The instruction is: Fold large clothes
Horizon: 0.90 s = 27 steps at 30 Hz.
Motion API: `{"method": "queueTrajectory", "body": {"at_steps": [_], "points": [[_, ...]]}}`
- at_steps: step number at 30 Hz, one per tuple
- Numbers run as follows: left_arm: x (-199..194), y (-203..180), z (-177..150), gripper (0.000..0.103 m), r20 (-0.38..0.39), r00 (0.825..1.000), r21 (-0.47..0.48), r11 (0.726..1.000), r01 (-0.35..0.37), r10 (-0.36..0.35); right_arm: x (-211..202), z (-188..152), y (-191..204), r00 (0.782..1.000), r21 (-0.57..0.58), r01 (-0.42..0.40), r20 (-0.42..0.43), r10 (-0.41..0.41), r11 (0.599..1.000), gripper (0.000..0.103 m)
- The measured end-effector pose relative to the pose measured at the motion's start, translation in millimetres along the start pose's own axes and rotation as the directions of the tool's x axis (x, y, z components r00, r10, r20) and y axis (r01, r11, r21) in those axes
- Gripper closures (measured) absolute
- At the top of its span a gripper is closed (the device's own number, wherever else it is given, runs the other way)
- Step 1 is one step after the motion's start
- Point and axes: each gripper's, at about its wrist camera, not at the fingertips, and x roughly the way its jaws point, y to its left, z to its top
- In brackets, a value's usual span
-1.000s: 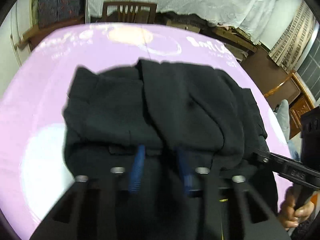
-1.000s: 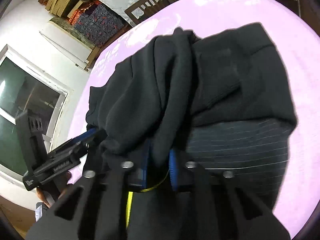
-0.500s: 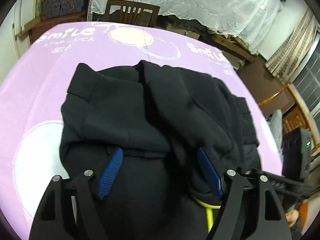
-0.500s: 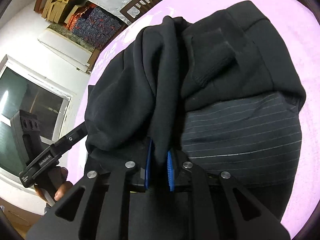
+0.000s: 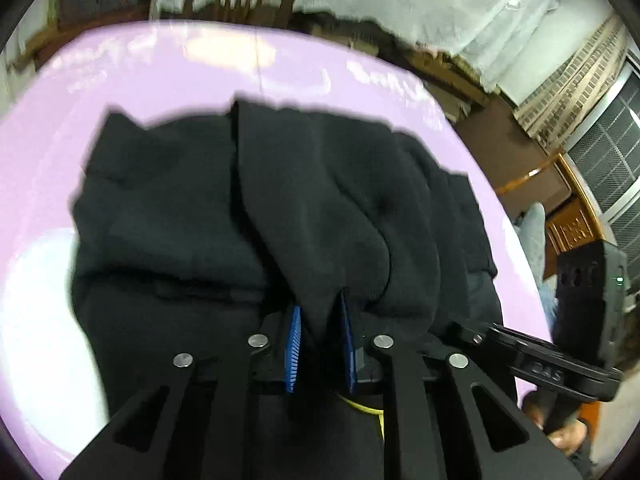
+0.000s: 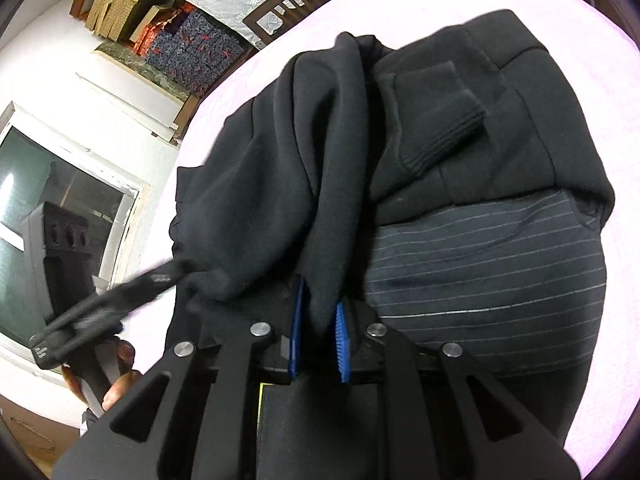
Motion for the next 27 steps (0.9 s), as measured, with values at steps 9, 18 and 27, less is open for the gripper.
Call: {"method": "queueTrajectory", "body": {"at_steps": [9, 18, 27], "points": [[23, -4, -14, 0.084, 0.010, 0.987, 0.091, 0.983, -0.161, 0.161, 9, -2, 24, 0.997, -0.091, 0.079, 0.010, -0.078, 0.993, 0.094], [-41, 4, 5, 0.044, 0.179, 0.962, 0.040, 0.975, -0.218, 0.207, -25, 8, 10, 0.995, -0.082, 0.089, 0.058, -0.084, 0.993, 0.074], [26, -34, 39, 0.050, 0.130, 0.961, 0.155, 0.952, -0.263, 0.244, -20, 55, 20, 0.994, -0.054, -0.003, 0.105, 0.008, 0.999, 0.096]]}}
